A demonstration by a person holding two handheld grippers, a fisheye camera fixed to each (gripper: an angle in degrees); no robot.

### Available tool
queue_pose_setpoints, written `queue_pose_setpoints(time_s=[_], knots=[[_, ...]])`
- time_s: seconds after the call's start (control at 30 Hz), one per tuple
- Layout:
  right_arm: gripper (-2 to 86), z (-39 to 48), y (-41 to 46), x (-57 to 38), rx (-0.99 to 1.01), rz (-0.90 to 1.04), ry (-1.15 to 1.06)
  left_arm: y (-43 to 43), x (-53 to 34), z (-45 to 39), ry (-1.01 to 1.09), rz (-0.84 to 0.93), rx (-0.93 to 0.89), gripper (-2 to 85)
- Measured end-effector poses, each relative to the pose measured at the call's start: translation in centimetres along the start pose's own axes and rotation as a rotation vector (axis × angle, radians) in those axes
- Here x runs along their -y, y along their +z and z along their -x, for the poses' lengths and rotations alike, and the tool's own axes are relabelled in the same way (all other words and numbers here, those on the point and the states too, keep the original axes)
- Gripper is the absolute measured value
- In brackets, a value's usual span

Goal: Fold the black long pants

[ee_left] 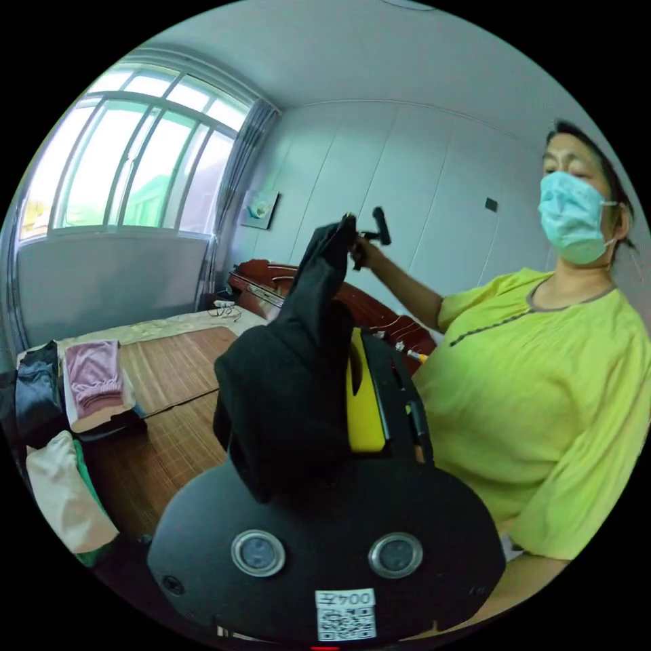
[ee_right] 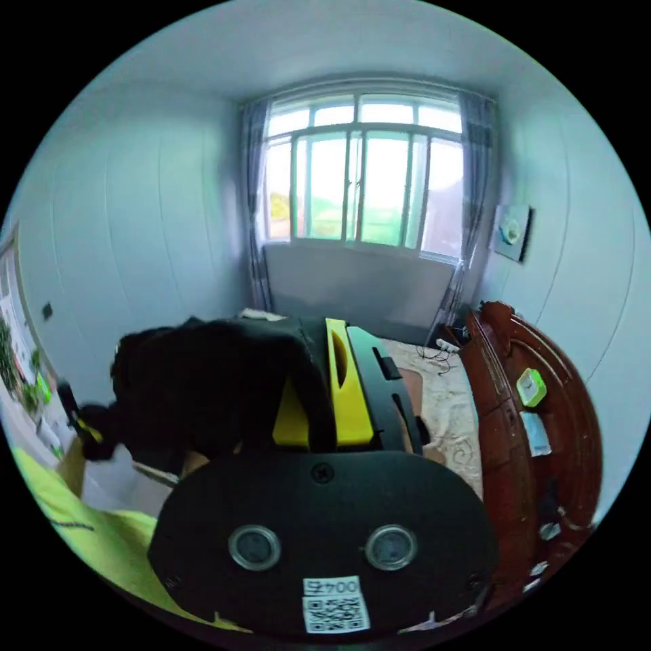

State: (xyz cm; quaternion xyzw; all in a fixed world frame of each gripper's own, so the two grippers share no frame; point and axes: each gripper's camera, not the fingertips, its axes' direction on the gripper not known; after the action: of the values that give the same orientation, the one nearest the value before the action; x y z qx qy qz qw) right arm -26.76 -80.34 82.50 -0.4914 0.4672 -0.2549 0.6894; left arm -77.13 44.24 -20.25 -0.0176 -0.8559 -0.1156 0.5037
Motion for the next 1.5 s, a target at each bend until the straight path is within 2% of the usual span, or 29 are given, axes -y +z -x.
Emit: queue_pose_setpoints(time_s=[0.13,0.3,0.5,0.7,0.93,1.07,1.2,1.27,1.43,1.5], knots=[[2.0,-2.3,-8.8,4.5,0.1,-0.21,0.262,3.5,-2.8,2.9,0.003,-0.051,0.029,11.0],[2.1,-0.2,-16.5,9.9,0.034,-0.349,0.225,10.1,-3.7,5.2,0.005,-0.061,0.113,17.3],[2.0,4.0,-21.9,16.0,-0.173,-0.341,0.074,16.8,-6.0,8.1,-0.002,0.071,0.213,18.7],[2.0,7.7,-22.1,20.0,-0.411,-0.251,-0.071,18.4,-9.5,9.9,-0.036,0.105,0.208,19.0],[2.0,8.9,-19.7,22.2,-0.479,-0.128,-0.156,19.3,-9.1,7.1,0.063,0.081,0.341,21.2],[2.0,8.8,-19.1,23.0,-0.464,-0.072,-0.19,19.9,-8.2,7.3,0.096,0.114,0.49,22.2],[1.9,8.1,-18.4,24.4,-0.405,-0.007,-0.189,19.9,-7.6,8.4,0.014,0.15,0.479,22.7],[1.9,8.2,-18.0,24.7,-0.37,0.009,-0.197,19.8,-7.2,7.5,0.039,0.15,0.478,23.0],[1.9,9.1,-16.7,24.5,-0.194,0.042,-0.23,17.8,-4.0,4.9,0.118,0.116,0.548,24.3],[1.9,9.3,-16.1,24.3,-0.125,0.051,-0.225,16.0,-1.8,3.1,0.153,0.107,0.648,25.1]])
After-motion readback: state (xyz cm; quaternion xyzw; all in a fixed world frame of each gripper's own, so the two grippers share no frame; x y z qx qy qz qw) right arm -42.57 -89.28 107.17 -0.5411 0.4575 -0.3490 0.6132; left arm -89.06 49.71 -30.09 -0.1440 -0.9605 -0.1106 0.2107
